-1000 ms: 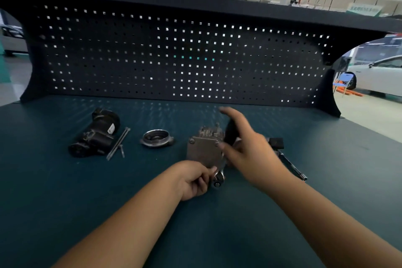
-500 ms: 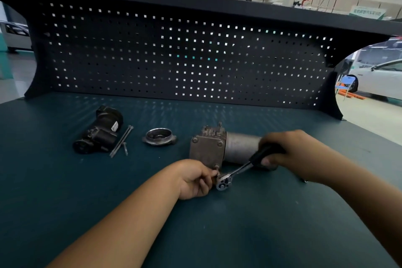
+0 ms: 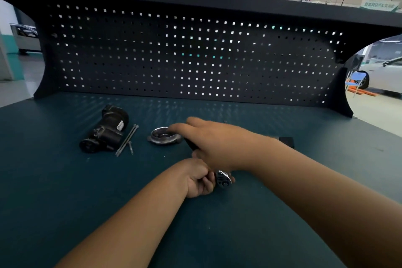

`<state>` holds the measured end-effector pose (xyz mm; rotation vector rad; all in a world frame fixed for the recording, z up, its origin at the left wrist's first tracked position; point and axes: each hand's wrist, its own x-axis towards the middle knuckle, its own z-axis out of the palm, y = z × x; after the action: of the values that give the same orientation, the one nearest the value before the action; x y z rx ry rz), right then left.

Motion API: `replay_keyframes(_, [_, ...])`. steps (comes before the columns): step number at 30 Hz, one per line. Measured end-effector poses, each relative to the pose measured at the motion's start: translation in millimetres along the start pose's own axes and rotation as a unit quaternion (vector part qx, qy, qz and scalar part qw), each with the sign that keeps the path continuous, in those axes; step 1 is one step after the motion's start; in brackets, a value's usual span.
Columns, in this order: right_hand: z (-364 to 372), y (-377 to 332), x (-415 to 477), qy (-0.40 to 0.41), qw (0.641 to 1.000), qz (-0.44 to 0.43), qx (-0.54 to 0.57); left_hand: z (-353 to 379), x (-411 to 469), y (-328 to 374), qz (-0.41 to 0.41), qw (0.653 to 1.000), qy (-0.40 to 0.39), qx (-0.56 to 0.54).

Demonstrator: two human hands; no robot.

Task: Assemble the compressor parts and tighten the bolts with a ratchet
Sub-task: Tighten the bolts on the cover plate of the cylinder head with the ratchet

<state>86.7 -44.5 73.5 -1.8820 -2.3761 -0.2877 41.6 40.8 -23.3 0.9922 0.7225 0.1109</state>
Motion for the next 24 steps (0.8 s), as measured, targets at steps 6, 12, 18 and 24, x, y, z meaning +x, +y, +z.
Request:
replay_keyframes(6, [-17,43,-61,0.049,0.985,0.150,-0.075,0,0,1,-0.011,1.000,-0.003,0.001])
replay_keyframes(12, [11,72,-122,-0.106,0.955,0.270,-0.061,-2,0,2,-0.014,1.000,-0.016,0.018])
replay_keyframes(18, [30,80,-130,-0.139,0.952,0.271,-0.015,1,-1,2,-0.016,0.999,-0.013,0.032])
replay_keyframes(24, [-26,64,-90,-0.019,0.973,0.228,0.009,4,-2,2,-0.007,1.000,0.014,0.018])
